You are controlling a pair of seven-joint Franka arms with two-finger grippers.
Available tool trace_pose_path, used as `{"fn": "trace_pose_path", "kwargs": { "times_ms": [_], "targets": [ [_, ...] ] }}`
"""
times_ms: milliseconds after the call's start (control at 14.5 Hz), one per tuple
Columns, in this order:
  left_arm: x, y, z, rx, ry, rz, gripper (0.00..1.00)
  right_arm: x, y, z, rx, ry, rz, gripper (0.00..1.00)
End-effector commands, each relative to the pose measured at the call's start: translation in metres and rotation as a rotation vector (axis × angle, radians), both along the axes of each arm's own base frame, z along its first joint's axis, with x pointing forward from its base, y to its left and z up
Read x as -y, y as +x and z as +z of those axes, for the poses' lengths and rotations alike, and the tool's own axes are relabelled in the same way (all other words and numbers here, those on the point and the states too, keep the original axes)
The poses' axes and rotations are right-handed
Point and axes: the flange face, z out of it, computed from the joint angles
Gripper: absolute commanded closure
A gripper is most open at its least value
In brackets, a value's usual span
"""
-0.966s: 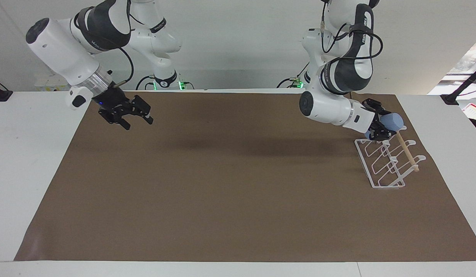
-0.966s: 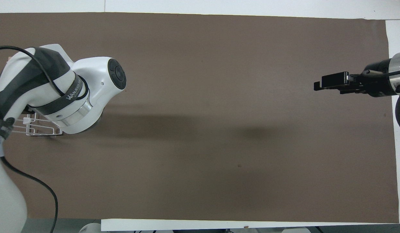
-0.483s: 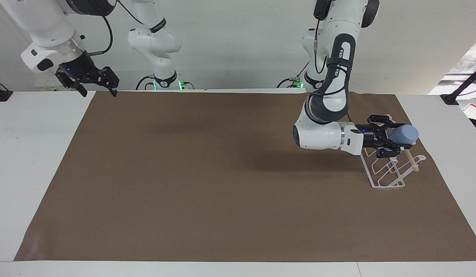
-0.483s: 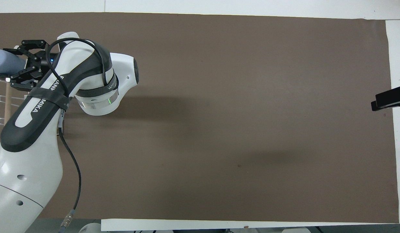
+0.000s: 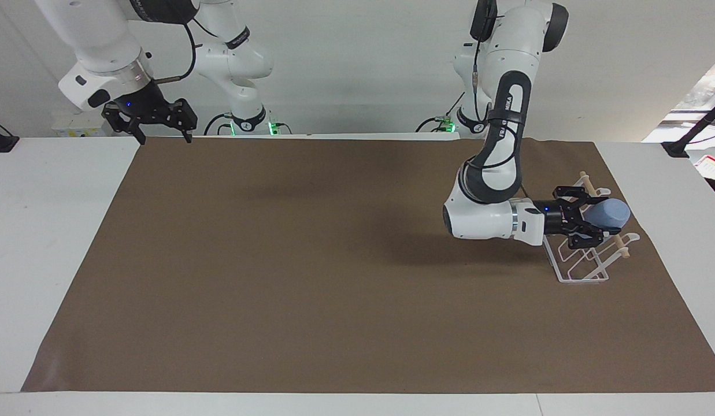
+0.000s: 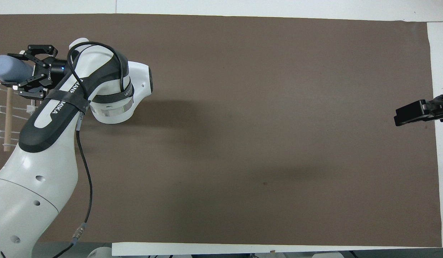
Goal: Hang cup on cup holder
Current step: 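Move the cup with the left gripper onto a rack peg, then open the left gripper and release the cup on the peg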
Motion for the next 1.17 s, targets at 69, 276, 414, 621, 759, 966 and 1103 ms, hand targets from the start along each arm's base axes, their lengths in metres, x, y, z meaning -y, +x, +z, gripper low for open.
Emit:
{"fn": "trace_pose_path", "kwargs": {
  "times_ms": [69, 276, 414, 621, 759, 966, 1103],
  "targets": [
    [-0.006, 0.007, -0.013, 0.064, -0.017, -0.015, 1.00, 0.002, -0.005, -0.004, -0.018, -0.006, 0.001, 0.01],
    [-0.015, 0.009, -0.035, 0.060, -0.017, -0.009, 1.00, -0.005, -0.006, -0.006, -0.025, 0.010, 0.023, 0.01],
    [-0.019, 0.011, -0.045, 0.075, -0.031, -0.016, 1.00, -0.006, -0.006, -0.007, -0.026, 0.036, 0.022, 0.01],
    [-0.014, 0.014, -0.065, 0.099, -0.135, -0.038, 0.90, -0.005, -0.006, -0.007, -0.026, 0.036, 0.019, 0.01],
    [-0.010, 0.011, -0.076, 0.147, -0.216, -0.034, 0.81, -0.006, -0.006, -0.007, -0.026, 0.036, 0.021, 0.01],
    [-0.014, 0.013, -0.073, 0.153, -0.222, -0.017, 0.01, -0.006, -0.006, -0.006, -0.024, 0.036, 0.018, 0.01],
    [-0.013, 0.017, -0.061, 0.178, -0.229, -0.018, 0.00, -0.005, -0.006, -0.006, -0.024, 0.036, 0.018, 0.01]
  ]
}}
